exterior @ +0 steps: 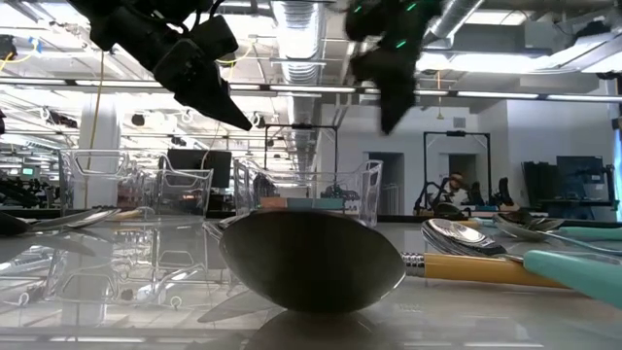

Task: Sort silverware by color (type)
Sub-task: Put the green spoon into the bottom transparent bin

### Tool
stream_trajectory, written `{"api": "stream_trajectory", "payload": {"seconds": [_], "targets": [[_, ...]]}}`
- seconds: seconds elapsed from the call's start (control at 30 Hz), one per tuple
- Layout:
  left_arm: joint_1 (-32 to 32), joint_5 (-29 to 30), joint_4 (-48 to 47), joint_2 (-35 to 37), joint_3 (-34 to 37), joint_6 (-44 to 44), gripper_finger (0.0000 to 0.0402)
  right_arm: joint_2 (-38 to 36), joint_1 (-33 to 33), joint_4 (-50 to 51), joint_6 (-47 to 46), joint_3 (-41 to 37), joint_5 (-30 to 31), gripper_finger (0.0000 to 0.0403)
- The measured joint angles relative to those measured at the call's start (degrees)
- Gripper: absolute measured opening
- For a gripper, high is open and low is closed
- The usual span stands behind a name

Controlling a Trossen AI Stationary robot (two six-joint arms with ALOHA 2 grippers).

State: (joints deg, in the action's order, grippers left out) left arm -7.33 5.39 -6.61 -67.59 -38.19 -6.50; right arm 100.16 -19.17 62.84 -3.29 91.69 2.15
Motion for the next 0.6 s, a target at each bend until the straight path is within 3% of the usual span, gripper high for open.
{"api": "stream_trajectory", "payload": {"seconds": [0.17,0.4,0.6], "targets": [[-0.07,1.54,0.0,0.0,0.0,-0.39,0.0162,-12.13,6.87,3.44,-3.24,-11.25,4.83,0.0178],[-0.15,5.96,2.14,0.02,0.0,0.67,0.0162,-30.96,16.91,-16.8,-12.92,-35.02,5.47,0.0172],[-0.15,5.81,4.24,0.02,0.0,3.33,0.0162,-40.25,22.48,-26.95,-21.83,-48.78,5.47,0.0171]]}}
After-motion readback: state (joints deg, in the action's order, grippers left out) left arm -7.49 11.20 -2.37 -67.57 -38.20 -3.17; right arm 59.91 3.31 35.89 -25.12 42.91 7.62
